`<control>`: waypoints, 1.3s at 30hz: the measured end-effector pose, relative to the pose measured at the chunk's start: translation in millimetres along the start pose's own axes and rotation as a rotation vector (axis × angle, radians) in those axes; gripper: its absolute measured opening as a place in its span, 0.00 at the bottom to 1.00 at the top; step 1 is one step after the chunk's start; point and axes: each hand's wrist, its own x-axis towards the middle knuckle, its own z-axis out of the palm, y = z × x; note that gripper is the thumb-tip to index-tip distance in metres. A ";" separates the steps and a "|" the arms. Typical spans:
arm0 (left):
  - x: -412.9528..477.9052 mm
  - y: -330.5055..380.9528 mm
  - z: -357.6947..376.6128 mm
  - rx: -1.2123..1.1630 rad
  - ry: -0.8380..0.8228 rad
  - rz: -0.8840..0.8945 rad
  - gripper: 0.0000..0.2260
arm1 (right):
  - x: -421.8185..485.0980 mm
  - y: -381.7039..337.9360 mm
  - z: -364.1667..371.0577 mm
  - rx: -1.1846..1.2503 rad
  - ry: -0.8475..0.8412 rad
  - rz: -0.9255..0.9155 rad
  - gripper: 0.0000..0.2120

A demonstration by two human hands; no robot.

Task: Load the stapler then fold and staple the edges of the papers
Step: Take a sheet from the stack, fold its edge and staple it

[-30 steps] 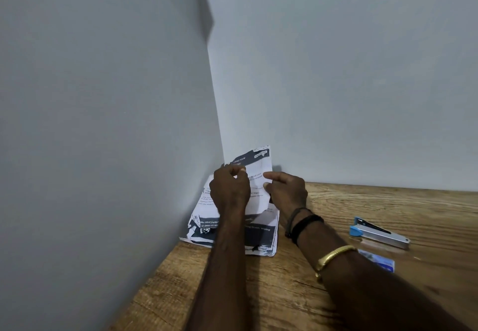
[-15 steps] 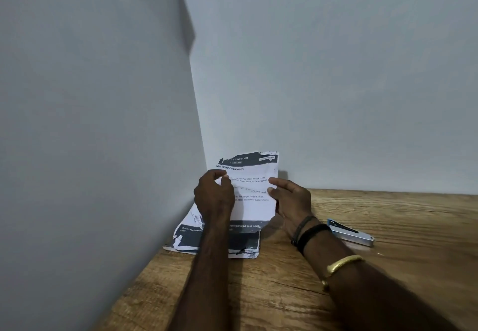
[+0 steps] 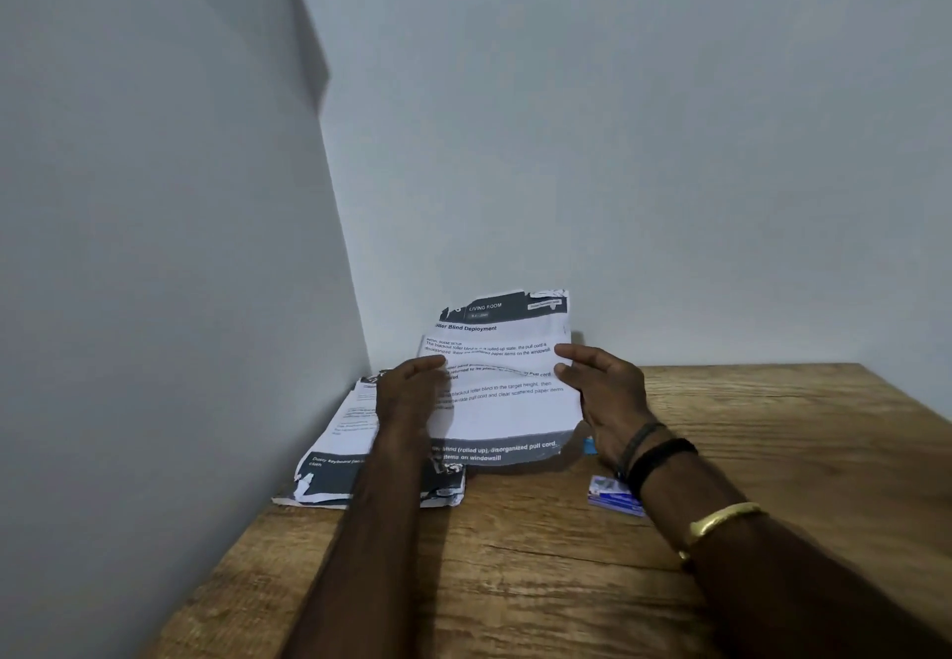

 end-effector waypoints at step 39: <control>-45.0 -11.7 50.4 0.181 -0.021 0.734 0.06 | -26.2 -62.9 -87.9 -0.625 0.035 -0.630 0.01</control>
